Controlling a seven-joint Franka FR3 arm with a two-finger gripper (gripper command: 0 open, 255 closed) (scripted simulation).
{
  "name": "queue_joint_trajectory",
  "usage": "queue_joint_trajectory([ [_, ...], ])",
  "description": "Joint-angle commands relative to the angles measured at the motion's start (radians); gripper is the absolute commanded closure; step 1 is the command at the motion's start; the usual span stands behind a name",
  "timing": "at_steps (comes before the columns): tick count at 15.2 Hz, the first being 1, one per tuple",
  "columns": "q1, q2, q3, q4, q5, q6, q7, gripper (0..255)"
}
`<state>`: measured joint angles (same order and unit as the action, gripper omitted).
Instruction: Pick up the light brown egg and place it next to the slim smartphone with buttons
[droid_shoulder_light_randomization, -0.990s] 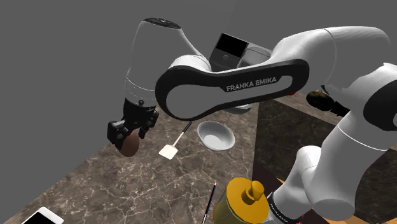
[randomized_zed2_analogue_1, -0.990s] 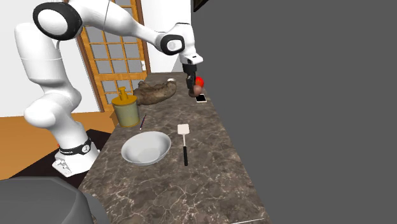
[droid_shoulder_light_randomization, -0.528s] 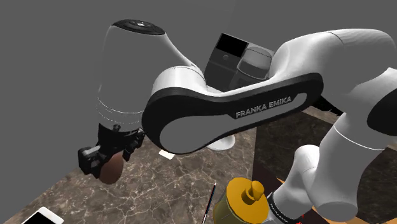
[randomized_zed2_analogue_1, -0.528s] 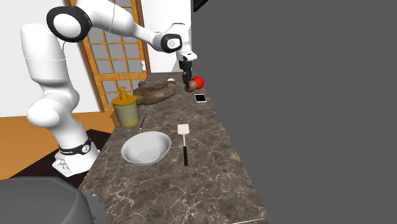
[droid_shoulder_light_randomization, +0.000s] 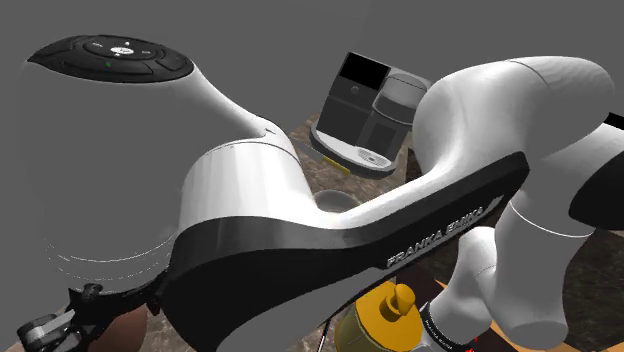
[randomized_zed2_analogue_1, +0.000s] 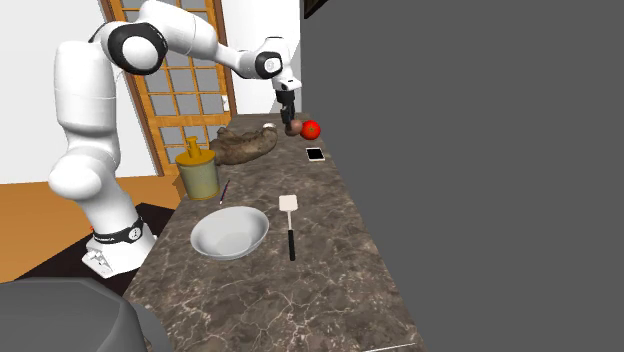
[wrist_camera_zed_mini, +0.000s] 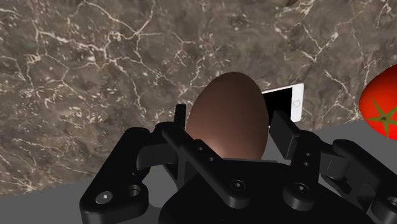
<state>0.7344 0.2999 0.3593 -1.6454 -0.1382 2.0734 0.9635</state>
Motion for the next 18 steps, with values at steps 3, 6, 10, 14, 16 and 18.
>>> queue_joint_trajectory([
  [3,0.077,0.077,0.015,0.106,-0.046,-0.038,0.095,255],
  [6,0.141,0.152,0.020,0.214,-0.081,-0.080,0.157,255],
  [10,0.237,0.270,0.019,0.397,-0.126,-0.153,0.227,255],
  [14,0.273,0.324,0.014,0.444,-0.145,-0.149,0.254,255],
  [16,0.270,0.326,0.013,0.420,-0.147,-0.123,0.257,255],
  [18,0.268,0.329,0.011,0.398,-0.150,-0.099,0.261,255],
])
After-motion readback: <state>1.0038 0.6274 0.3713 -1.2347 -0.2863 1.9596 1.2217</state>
